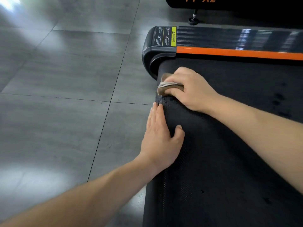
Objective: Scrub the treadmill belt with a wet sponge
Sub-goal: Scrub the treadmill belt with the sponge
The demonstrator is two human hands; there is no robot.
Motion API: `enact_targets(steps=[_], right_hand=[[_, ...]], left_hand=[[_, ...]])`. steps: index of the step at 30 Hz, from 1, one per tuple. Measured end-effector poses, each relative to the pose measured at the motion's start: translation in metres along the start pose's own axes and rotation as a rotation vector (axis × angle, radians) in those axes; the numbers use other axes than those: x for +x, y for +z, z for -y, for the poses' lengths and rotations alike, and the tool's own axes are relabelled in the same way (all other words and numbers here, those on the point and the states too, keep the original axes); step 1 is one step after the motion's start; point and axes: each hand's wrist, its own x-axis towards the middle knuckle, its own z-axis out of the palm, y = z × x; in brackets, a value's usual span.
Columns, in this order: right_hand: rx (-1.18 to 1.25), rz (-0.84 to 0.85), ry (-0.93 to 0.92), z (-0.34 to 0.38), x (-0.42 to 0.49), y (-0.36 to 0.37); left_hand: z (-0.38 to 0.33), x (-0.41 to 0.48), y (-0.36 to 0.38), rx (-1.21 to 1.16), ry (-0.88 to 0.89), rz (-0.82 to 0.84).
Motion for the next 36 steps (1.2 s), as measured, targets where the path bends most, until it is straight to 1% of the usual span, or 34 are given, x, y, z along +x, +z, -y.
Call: enact_targets(steps=[1,2,5,6,7,8,10,11,12,13,16,17,18,21,22,23,24,25,27,28,29,30,31,32,33,34,35,36], right_hand=[[-0.045,-0.024,0.007,-0.006,0.005,-0.005],[-0.098,-0.083,0.051,-0.015,0.016,-0.007],[-0.201,-0.27,0.326,-0.032,0.054,-0.007],[-0.219,-0.301,0.387,-0.031,0.06,-0.002],[-0.224,-0.298,0.389,-0.024,0.06,0.005],[-0.203,-0.265,0.314,-0.015,0.053,0.011],[-0.1,-0.112,0.092,0.0,0.033,0.013],[-0.083,-0.019,0.021,0.002,0.028,0.008],[-0.102,0.017,-0.002,-0.002,0.03,0.002],[-0.142,-0.02,0.032,-0.01,0.038,-0.002],[-0.224,-0.262,0.341,-0.021,0.058,0.0],[-0.226,-0.289,0.36,-0.015,0.056,0.006],[-0.197,-0.263,0.316,-0.005,0.048,0.011],[-0.018,-0.071,0.014,0.026,-0.01,0.012],[0.002,-0.024,-0.041,0.029,-0.031,0.009],[-0.027,-0.013,-0.063,0.025,-0.045,0.005],[-0.065,-0.045,-0.035,0.017,-0.048,0.001],[-0.086,-0.104,0.045,0.007,-0.043,-0.002],[-0.091,-0.226,0.287,-0.002,-0.026,-0.008],[-0.101,-0.247,0.359,0.002,-0.022,-0.006],[-0.133,-0.232,0.362,0.012,-0.025,-0.001],[-0.149,-0.195,0.309,0.025,-0.034,0.004],[-0.132,-0.146,0.196,0.041,-0.049,0.008],[-0.09,-0.092,0.082,0.054,-0.067,0.01],[-0.032,-0.03,0.009,0.062,-0.084,0.009],[-0.012,0.015,-0.031,0.061,-0.092,0.006],[-0.024,0.024,-0.038,0.056,-0.092,0.002],[-0.06,-0.012,-0.015,0.048,-0.085,-0.001]], left_hand=[[0.0,-0.004,0.0,0.001,-0.004,0.003],[0.0,-0.007,0.001,-0.002,-0.011,0.006],[0.001,-0.011,0.001,-0.02,-0.025,0.004],[0.002,-0.01,0.001,-0.026,-0.025,0.006],[0.003,-0.009,0.0,-0.031,-0.026,0.01],[0.003,-0.009,-0.002,-0.034,-0.026,0.017],[0.004,-0.01,-0.003,-0.037,-0.021,0.038],[0.004,-0.011,-0.004,-0.038,-0.022,0.048],[0.003,-0.012,-0.004,-0.045,-0.027,0.054],[0.003,-0.013,-0.004,-0.051,-0.032,0.056],[0.005,-0.016,-0.004,-0.066,-0.029,0.049],[0.008,-0.017,-0.004,-0.081,-0.031,0.045],[0.01,-0.019,-0.003,-0.099,-0.036,0.047],[0.016,-0.033,-0.003,-0.161,-0.063,0.053],[0.017,-0.037,-0.003,-0.176,-0.071,0.061],[0.018,-0.043,-0.004,-0.181,-0.077,0.07],[0.02,-0.047,-0.004,-0.181,-0.083,0.076],[0.021,-0.05,-0.003,-0.184,-0.09,0.079],[0.021,-0.056,-0.003,-0.201,-0.102,0.081],[0.021,-0.06,-0.002,-0.21,-0.105,0.083],[0.022,-0.064,-0.003,-0.213,-0.107,0.093],[0.024,-0.068,-0.003,-0.208,-0.106,0.118],[0.026,-0.072,-0.004,-0.202,-0.106,0.146],[0.028,-0.075,-0.005,-0.202,-0.105,0.165],[0.03,-0.077,-0.006,-0.205,-0.101,0.172],[0.031,-0.078,-0.005,-0.21,-0.1,0.164],[0.03,-0.079,-0.003,-0.218,-0.106,0.147],[0.029,-0.08,-0.002,-0.231,-0.115,0.125]])
